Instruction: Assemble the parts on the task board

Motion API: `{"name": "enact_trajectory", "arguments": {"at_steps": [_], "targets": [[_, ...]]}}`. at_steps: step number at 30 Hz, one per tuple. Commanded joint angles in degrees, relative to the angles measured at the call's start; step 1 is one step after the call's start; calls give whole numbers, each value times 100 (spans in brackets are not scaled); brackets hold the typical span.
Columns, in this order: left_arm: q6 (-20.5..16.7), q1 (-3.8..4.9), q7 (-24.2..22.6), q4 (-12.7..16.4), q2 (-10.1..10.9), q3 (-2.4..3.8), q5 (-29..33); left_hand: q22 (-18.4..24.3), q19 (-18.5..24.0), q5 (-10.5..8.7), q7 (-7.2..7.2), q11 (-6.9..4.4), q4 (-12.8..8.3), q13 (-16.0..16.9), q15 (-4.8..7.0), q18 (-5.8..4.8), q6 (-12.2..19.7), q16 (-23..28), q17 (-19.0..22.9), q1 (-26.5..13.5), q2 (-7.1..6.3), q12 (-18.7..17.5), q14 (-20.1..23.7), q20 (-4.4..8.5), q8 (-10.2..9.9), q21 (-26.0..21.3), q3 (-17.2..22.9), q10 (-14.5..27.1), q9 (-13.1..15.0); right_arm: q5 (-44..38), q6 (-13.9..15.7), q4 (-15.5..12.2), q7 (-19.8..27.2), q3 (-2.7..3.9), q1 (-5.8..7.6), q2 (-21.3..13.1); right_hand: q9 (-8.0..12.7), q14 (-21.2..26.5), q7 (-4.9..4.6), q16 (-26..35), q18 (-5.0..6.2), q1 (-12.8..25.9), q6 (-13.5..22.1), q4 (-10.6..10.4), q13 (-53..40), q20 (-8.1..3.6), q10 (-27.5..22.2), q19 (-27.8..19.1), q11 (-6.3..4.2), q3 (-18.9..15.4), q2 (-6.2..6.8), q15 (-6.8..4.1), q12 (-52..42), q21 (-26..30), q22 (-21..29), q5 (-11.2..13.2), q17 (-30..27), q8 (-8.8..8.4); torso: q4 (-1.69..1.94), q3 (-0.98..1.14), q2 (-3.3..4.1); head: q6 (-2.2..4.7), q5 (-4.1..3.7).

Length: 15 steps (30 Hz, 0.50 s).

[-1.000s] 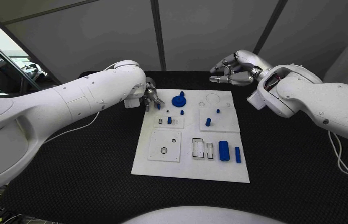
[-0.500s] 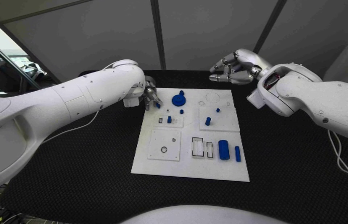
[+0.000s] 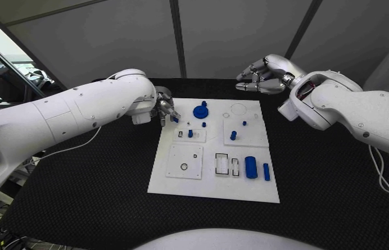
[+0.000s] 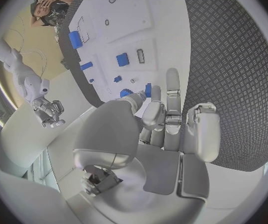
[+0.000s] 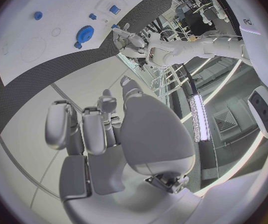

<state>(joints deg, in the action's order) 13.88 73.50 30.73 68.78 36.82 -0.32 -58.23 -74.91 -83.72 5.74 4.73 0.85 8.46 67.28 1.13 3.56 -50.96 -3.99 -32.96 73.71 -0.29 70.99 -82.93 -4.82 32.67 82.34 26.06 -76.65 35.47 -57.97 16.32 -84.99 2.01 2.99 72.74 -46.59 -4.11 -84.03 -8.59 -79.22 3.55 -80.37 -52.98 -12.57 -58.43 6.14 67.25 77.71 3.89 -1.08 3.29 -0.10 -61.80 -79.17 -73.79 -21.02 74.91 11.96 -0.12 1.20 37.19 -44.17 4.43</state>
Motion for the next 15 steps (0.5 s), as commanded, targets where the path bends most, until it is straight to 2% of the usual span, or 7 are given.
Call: {"name": "enact_trajectory", "arguments": {"at_steps": [1, 7, 12, 15], "targets": [[-374, 9, 13, 331, 183, 9, 173, -741, -44, -2, -19, -12, -312, -3, 24, -113, 15, 0, 8, -69, -23, -12, -29, 3, 33, -5, 375, -33, 16, -9, -21, -3, 55, 4, 12, -6, 8, -273, 4, 20, 44, 11, -33, 8, 2, -29, 31, -22, -27, -2, -38, -49, 15, 18, 4, -32, 77, 33, 8, 2, -3, -3, 14], [-705, -33, 6, 916, 549, 7, 178, -764, -60, -3, -33, -25, -412, -3, 32, -118, 6, 1, 9, -136, -138, -5, -30, 10, 81, 8, 583, -57, 37, -9, -24, 8, 56, 4, 12, -11, 8, -273, 4, 20, 44, 11, -33, 8, 2, -29, 31, -22, -27, -2, -38, -49, 15, 18, 4, -32, 77, 33, 9, -1, -5, -6, 30], [-862, -144, 43, 1193, 667, 4, 117, -804, -91, -5, -37, -30, -439, 13, 35, -130, 0, 0, 10, -174, -173, 12, -32, 11, 101, 46, 670, -81, 45, -9, -52, 24, 54, 3, 12, -3, 8, -273, 4, 23, 44, 16, -34, 4, 13, -29, 25, -20, -26, -3, -41, -49, 23, 18, 3, -43, 74, 33, 20, -9, -2, -17, 8], [-876, -196, 78, 1262, 666, 4, 37, -801, -89, -6, -37, -31, -443, 15, 36, -129, -2, 0, 10, -184, -180, 15, -32, 11, 106, 42, 686, -86, 47, -11, -61, 31, 54, 3, 12, 2, 8, -273, 4, 23, 44, 16, -34, 4, 13, -29, 25, -20, -26, -3, -41, -49, 23, 18, 3, -43, 74, 33, 5, -8, 2, -12, 18]]}}
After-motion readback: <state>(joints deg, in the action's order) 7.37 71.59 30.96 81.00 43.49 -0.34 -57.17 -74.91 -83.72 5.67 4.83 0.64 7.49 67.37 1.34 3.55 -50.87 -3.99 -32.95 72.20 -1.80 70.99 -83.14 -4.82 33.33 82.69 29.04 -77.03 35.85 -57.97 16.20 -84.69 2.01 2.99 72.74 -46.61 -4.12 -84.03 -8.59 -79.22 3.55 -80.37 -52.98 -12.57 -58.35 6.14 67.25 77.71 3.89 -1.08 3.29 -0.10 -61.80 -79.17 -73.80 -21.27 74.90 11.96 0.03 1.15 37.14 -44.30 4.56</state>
